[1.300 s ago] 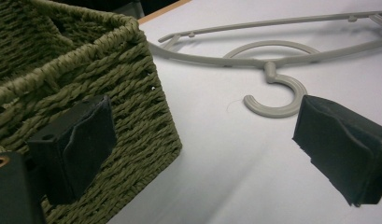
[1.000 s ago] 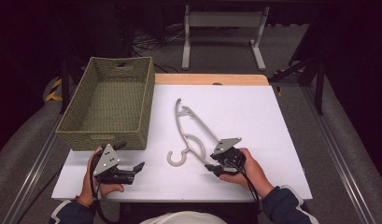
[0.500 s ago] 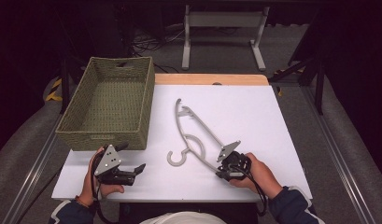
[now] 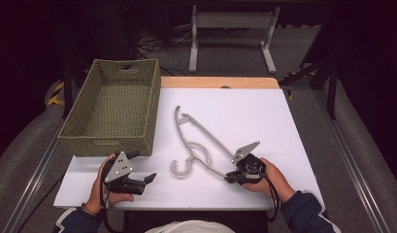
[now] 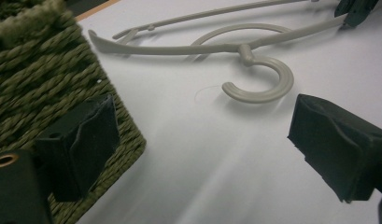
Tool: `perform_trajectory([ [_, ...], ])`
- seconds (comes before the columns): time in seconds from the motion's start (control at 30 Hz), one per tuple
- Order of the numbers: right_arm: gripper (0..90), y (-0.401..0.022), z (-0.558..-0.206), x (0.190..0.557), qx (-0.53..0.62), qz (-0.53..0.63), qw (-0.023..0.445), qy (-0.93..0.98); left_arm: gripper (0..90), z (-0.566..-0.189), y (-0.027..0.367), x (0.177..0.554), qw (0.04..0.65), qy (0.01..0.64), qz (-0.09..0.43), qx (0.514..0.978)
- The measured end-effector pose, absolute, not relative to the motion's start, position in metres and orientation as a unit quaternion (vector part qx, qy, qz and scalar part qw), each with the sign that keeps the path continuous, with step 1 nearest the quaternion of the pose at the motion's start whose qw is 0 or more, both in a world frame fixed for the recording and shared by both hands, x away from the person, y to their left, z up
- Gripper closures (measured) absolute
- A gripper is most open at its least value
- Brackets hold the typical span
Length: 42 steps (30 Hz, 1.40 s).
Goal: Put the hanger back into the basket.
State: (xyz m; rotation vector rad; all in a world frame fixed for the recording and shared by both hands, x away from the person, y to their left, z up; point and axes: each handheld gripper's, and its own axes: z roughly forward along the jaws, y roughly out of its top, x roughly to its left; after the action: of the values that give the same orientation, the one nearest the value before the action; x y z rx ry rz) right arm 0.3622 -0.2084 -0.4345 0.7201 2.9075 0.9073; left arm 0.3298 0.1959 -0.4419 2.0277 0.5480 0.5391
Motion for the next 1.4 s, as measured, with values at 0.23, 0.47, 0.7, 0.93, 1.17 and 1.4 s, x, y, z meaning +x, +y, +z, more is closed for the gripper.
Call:
perform_trajectory([
  [0.23, 83.6, -0.226, -0.422, 0.356, 0.194, 0.302, 0.004, 0.933, 15.8, -0.431, 0.158, 0.339, 0.437, 0.151, 0.222, 0.858],
  [0.47, 83.5, -0.242, -0.407, 0.348, 0.158, 0.312, 0.024, 0.936, 23.3, -0.421, 0.123, 0.360, 0.402, 0.132, 0.236, 0.875],
  [0.7, 83.5, -0.242, -0.398, 0.340, 0.140, 0.306, 0.074, 0.939, 25.5, -0.413, 0.120, 0.364, 0.399, 0.133, 0.264, 0.868],
  [0.93, 83.5, -0.222, -0.389, 0.332, 0.084, 0.276, 0.098, 0.953, 30.3, -0.406, 0.116, 0.362, 0.383, 0.105, 0.270, 0.877],
  [1.17, 83.4, -0.214, -0.378, 0.328, 0.037, 0.252, 0.111, 0.961, 35.6, -0.408, 0.105, 0.369, 0.360, 0.095, 0.246, 0.895],
  [1.4, 83.0, -0.234, -0.373, 0.322, 0.029, 0.242, 0.106, 0.964, 40.5, -0.420, 0.081, 0.372, 0.299, 0.067, 0.240, 0.921],
])
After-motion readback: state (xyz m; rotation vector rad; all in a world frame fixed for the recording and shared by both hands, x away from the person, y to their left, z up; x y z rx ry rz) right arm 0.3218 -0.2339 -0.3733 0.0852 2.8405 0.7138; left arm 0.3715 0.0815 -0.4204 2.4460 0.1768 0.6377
